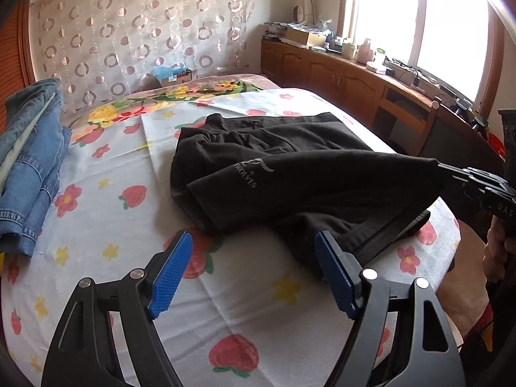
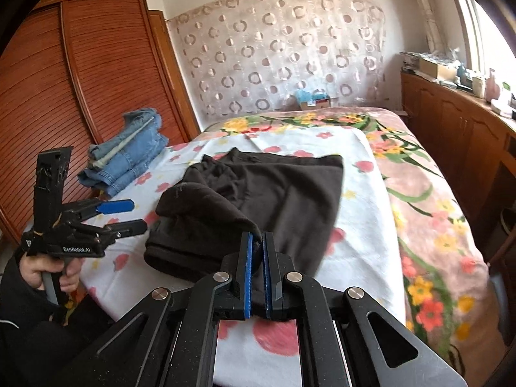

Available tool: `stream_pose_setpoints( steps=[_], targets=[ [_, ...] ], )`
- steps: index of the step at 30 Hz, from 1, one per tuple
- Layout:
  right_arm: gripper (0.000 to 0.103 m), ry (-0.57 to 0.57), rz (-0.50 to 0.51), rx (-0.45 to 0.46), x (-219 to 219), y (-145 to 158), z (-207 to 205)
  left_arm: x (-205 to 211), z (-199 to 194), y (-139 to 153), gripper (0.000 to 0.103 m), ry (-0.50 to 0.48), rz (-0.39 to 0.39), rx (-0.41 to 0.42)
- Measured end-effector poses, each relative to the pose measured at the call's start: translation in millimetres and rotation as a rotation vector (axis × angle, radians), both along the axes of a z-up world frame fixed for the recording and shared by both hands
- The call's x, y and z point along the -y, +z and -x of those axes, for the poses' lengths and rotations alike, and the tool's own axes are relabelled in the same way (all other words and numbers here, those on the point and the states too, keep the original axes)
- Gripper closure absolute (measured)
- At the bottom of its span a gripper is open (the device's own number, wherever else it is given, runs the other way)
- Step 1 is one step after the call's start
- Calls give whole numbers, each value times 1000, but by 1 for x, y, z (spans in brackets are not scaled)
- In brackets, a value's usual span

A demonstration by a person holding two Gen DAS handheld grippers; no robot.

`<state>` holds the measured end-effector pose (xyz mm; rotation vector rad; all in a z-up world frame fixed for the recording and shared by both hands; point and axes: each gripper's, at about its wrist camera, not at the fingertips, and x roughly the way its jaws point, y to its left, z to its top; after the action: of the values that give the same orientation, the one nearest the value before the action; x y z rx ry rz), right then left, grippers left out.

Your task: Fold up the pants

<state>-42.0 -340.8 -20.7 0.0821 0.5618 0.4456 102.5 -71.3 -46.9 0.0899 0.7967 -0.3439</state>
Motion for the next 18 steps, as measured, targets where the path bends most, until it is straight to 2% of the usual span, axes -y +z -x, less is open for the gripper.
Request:
stream_pose_setpoints(
  steps=[6, 14, 18],
  targets=[
    [97, -4, 17, -68, 3, -16, 4, 4, -3, -2, 24, -5, -4, -9],
    [97, -29, 48, -96, 2, -27, 0, 0, -3, -3, 24, 10, -6, -8],
    [81, -42, 61, -73, 1, -21, 3, -11, -3, -1, 24, 32, 1, 4]
  ],
)
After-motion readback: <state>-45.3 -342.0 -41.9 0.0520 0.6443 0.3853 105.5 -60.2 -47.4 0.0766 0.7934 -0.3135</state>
